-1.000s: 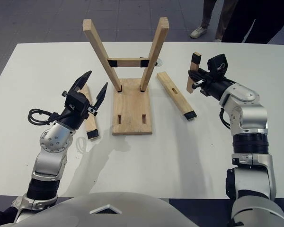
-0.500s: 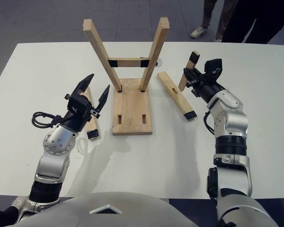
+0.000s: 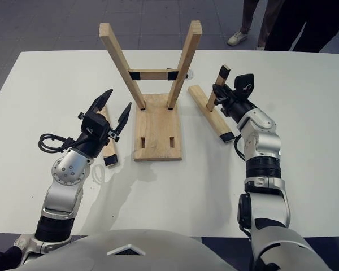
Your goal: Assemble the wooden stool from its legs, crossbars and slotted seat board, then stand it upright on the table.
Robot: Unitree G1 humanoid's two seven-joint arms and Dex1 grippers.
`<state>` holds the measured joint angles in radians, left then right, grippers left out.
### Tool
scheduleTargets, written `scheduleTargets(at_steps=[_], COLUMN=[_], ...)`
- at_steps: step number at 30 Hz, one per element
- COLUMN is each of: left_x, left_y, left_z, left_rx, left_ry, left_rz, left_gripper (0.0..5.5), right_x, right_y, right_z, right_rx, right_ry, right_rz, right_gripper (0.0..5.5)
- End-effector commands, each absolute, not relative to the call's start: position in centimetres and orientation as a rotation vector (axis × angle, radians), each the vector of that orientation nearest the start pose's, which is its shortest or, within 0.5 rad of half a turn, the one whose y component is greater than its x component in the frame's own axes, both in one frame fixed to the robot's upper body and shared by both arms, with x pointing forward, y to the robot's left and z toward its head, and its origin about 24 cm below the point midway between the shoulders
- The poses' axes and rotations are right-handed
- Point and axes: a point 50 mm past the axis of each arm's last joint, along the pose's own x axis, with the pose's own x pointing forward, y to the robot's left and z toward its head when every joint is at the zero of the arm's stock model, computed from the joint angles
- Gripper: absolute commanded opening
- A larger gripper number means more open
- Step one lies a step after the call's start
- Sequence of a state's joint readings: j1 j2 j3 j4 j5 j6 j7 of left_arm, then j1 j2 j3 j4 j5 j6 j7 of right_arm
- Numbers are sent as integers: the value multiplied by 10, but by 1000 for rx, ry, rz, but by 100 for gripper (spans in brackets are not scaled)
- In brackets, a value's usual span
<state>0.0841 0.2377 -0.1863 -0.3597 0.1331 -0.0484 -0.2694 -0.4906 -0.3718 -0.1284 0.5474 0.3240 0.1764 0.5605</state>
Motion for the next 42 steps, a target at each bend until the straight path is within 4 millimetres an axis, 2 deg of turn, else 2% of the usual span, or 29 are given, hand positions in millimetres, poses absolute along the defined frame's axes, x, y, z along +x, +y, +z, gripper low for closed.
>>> scheduleTargets(at_steps=[1,5,10,15,20,27,42], left_x=[221,222,221,221,221,224,226], left_y=[122,123,125,127,129,130,130], left_z=[100,100,101,102,102,103,105], left_rx=[370,371,375,373,373,370,365], left_ry=[-270,-270,-270,-272,-267,-271,-280], left_rz=[-475,-479,-459,-443,-436,-431,-421], left_gripper=[262,262,262,262,262,262,262], right_x=[338,325,316,281,256,256,266], right_y=[-221,-232,-243,-253,-251,-252,-239], right_z=[67,42,31,-9,-26,-32,-22], right_rx=[79,26,50,25,-11,112,61], right_ry=[169,259,296,372,337,382,319], right_rz=[395,398,340,260,244,226,254], right_gripper=[41,41,41,41,41,41,41])
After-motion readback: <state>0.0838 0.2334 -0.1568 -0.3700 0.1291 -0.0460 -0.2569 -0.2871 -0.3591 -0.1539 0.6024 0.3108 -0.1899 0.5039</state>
